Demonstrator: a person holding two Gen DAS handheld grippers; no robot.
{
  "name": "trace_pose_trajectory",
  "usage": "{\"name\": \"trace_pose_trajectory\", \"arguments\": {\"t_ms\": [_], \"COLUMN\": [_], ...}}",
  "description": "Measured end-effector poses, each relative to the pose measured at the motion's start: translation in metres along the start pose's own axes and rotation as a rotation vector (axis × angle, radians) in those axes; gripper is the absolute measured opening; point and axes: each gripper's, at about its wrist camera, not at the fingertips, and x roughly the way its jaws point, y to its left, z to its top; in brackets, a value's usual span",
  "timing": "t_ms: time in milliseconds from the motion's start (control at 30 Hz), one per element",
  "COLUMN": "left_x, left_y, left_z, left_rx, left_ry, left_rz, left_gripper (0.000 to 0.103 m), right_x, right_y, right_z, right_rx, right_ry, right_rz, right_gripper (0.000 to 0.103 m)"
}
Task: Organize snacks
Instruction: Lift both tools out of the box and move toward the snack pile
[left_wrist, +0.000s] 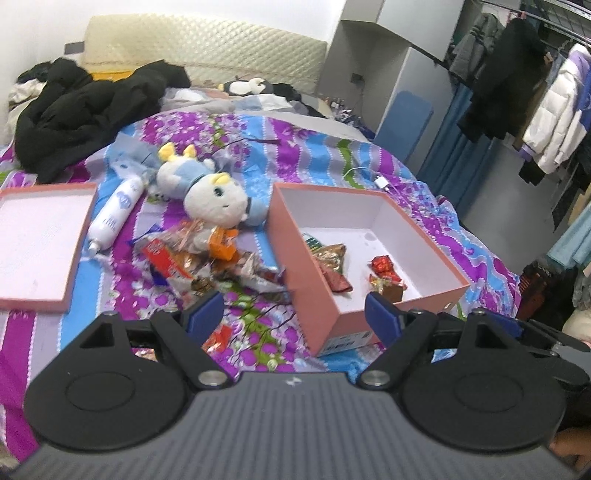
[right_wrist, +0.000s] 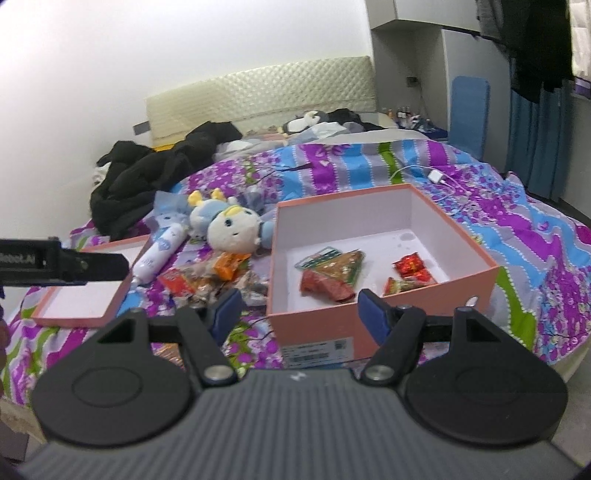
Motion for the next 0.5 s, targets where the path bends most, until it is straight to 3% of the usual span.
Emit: {"name": "trace_pose_trajectory", "arguments": {"t_ms": [500], "left_x": [-0.011], "left_y": [0.051], "left_z": [-0.038], "left_rx": [-0.1], "left_ry": [0.03], "left_rz": [0.074], "left_gripper": [0.086], "right_x": [0.015], "right_y": [0.052], "right_z": [-0.031], "right_rx": [-0.051], "right_ry": [0.046], "right_rz": [0.149], "right_gripper": [0.071]}}
